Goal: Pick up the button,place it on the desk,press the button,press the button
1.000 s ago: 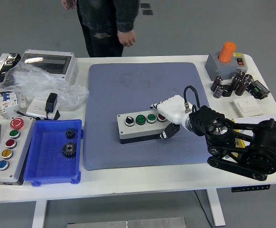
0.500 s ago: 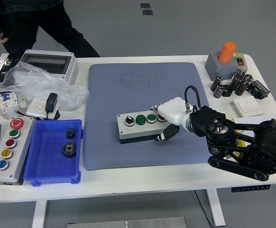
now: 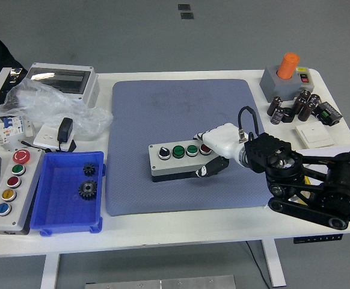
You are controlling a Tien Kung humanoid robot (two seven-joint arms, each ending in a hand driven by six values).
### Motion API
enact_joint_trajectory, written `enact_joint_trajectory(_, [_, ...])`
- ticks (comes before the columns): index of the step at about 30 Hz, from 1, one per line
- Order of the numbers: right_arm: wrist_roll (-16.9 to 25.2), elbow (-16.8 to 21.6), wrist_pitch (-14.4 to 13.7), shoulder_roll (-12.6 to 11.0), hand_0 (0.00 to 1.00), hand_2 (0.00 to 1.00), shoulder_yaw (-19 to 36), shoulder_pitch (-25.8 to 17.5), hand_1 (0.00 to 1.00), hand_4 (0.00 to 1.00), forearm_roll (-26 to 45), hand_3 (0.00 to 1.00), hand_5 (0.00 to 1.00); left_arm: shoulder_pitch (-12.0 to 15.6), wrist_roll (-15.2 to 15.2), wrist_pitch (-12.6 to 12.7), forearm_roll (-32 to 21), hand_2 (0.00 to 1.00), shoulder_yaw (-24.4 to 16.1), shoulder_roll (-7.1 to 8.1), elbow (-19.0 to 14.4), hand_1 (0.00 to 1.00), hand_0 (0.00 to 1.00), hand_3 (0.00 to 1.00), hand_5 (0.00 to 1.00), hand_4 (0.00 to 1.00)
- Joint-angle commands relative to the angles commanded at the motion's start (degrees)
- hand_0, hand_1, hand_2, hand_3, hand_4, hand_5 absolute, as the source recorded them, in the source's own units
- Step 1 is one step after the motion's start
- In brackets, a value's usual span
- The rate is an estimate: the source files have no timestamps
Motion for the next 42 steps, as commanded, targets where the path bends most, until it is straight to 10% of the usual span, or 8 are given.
enact_joint_trajectory(22, [0.25, 3.27, -1.53, -1.79, 0.715, 0.784, 5.65, -2.07, 0.715, 0.998, 0.9, 0.87, 0.763, -0.11, -0.16, 0.62, 0.32, 0.629, -0.21, 0.07, -0.09, 0.701, 0.671, 0.637, 0.375, 0.573])
enact_joint_trajectory(36, [-7.83, 17.72, 1.48, -11.62, 0.713, 0.771, 17.63, -13.4, 0.718, 0.998, -11.93, 0.875, 0.771, 0.51, -0.06, 0.59, -0.82, 0.629, 0.73, -0.16, 0.21, 0.702, 0.671, 0.637, 0.374, 0.574])
enact_joint_trajectory(37, [-8.26, 17.72, 2.15, -12.26, 0.498, 0.4, 17.33, -13.48, 0.489, 0.857, -12.27, 0.871, 0.381, 0.48, -0.08, 0.59, -0.78, 0.629, 0.66, -0.11, 0.21, 0.702, 0.671, 0.637, 0.373, 0.574])
enact_joint_trajectory(42, [-8.45, 17.72, 3.95, -14.38, 0.498, 0.4, 15.47, -12.96, 0.489, 0.857, -11.37, 0.871, 0.381, 0.31, -0.04, 0.47, -0.78, 0.629, 0.65, 0.04, 0.23, 0.702, 0.671, 0.637, 0.373, 0.574])
